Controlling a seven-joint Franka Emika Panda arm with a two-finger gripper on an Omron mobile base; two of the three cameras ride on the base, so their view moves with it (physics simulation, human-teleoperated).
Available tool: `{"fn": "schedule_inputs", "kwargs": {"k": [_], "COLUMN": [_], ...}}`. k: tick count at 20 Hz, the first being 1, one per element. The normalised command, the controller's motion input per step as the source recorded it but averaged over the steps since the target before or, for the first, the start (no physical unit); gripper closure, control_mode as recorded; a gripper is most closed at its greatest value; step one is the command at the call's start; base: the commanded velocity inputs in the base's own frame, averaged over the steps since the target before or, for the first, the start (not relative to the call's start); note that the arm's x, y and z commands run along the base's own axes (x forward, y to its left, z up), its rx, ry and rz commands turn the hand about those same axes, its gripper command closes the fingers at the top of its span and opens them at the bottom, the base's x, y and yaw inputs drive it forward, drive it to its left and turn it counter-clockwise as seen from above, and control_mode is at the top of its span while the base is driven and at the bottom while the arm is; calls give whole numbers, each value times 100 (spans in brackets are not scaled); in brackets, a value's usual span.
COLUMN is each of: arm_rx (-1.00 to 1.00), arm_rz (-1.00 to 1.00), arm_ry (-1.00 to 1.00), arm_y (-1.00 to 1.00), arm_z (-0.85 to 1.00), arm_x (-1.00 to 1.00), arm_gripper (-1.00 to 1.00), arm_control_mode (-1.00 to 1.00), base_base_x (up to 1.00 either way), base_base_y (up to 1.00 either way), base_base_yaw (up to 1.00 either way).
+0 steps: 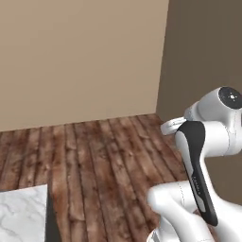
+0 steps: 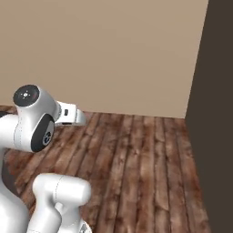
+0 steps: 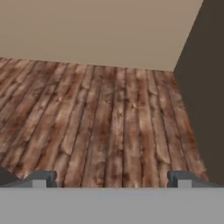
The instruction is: Organize the utensils by type. Pick up the wooden spoons from the counter and place them in the open cabinet. Then pick up the metallic utensils from the counter and place them in the open drawer.
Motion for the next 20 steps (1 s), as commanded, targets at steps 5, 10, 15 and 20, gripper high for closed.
{"fn": "schedule_inputs", "kwargs": {"k": [5,10,15,20], "arm_rx": [0,0,0,0], "arm_rz": [0,0,0,0], "arm_ry": [0,0,0,0], "arm_y": [0,0,0,0], "arm_z": [0,0,0,0], "arm_x": [0,0,0,0], "arm_gripper": [-100,-100,-100,-100], "arm_control_mode": [100,100,100,100], "base_base_x": [100,100,100,100], "base_base_y": [1,1,1,0], "base_base_yaw": [32,33,35,40]}}
